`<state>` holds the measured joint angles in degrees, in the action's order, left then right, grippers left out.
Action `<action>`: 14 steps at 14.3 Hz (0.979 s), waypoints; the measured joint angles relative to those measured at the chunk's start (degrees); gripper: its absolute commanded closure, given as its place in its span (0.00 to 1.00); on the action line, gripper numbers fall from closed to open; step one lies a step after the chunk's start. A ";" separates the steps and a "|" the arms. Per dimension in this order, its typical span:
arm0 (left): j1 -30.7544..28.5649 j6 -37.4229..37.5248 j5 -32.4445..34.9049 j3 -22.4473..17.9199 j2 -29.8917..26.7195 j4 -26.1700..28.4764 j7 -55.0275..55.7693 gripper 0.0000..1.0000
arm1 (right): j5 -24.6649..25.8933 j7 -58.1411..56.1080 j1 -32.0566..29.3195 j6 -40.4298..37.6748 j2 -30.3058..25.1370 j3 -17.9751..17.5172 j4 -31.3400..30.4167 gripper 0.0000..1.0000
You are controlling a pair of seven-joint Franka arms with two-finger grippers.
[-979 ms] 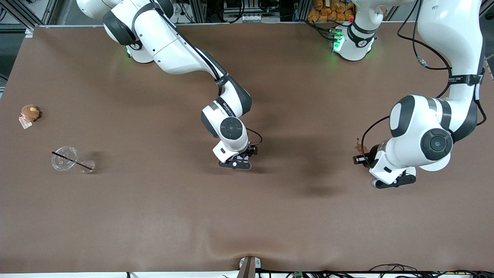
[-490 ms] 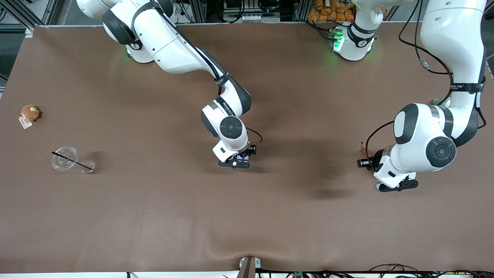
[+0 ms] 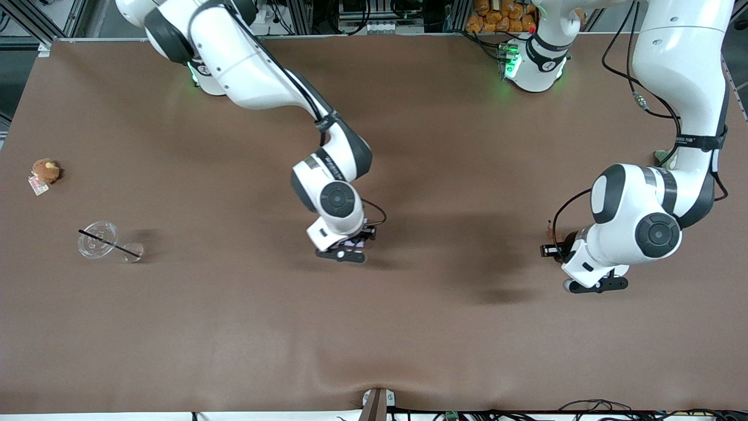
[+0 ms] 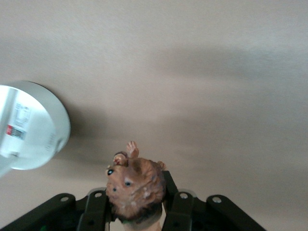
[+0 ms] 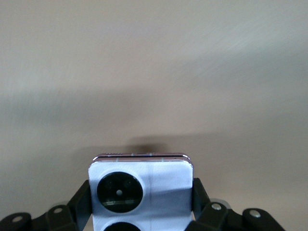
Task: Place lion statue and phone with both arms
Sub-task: 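Carry the lion toward the lamp while the right gripper lifts the phone, then carry the phone toward the cup while the left gripper holds the lion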
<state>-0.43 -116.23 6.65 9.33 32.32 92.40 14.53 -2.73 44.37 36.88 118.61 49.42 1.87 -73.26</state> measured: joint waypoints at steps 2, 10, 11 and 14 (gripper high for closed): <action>-0.20 -0.87 1.65 -0.03 0.58 0.02 0.00 1.00 | 0.21 -3.25 -3.01 -3.35 -2.54 1.31 0.01 1.00; -2.21 -6.93 3.62 -0.15 4.54 0.42 -0.07 1.00 | 0.13 -28.03 -23.88 -11.65 -10.37 1.62 -5.28 1.00; -2.38 -7.36 3.63 -0.15 4.92 0.44 -0.07 1.00 | 0.22 -30.76 -25.80 -11.50 -11.22 1.66 -7.06 1.00; -2.64 -8.49 3.64 -0.14 5.66 0.52 -0.10 1.00 | 0.33 -39.34 -31.89 -8.50 -11.75 1.72 -9.98 1.00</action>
<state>-3.07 -124.73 10.28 9.19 37.97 92.92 14.43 -2.40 5.03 4.99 110.11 37.67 3.59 -83.24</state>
